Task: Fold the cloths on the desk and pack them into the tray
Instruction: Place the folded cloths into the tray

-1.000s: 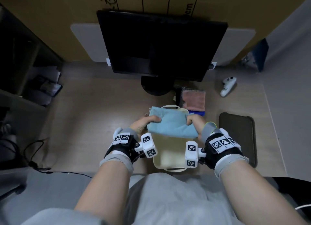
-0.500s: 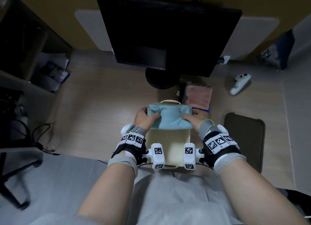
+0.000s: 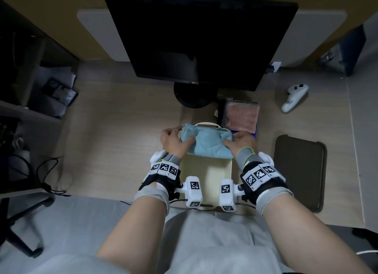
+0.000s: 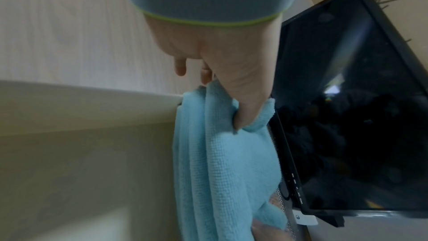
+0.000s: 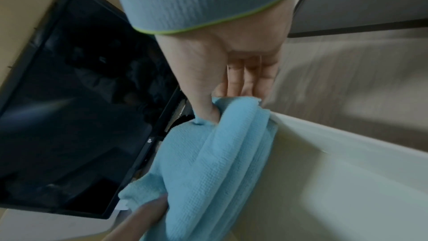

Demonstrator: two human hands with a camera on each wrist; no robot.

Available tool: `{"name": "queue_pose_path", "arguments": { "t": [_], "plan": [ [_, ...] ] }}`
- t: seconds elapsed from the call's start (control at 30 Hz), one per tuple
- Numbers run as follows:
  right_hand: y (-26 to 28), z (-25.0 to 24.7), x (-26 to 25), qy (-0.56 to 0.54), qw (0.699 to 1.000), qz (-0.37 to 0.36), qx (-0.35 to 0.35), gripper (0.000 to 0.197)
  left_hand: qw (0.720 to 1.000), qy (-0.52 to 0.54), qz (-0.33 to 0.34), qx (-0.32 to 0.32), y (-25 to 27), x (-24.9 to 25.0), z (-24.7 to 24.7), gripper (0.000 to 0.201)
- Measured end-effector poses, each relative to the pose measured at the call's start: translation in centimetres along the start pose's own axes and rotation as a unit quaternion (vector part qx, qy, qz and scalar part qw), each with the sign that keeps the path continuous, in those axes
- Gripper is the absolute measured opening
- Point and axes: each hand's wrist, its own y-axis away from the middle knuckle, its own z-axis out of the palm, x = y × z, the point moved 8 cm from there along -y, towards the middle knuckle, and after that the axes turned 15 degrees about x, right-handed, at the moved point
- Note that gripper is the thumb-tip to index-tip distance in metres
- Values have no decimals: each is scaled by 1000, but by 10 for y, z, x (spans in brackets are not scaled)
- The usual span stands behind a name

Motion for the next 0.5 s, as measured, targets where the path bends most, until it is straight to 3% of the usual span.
{"name": "queue_pose_path", "arguments": {
  "t": [0.2, 0.37, 0.5],
  "plan": [
    [-5, 13, 23, 0, 1000, 24, -4, 43, 998, -7, -30, -49, -20, -18, 22, 64],
    [-17, 38, 33, 9, 999, 7, -46, 38, 994, -74, -11, -78, -32, -21, 38, 49],
    [-21, 45, 38, 13, 998, 6, -67, 44, 991, -91, 5, -96, -35, -21, 42, 50]
  ]
}}
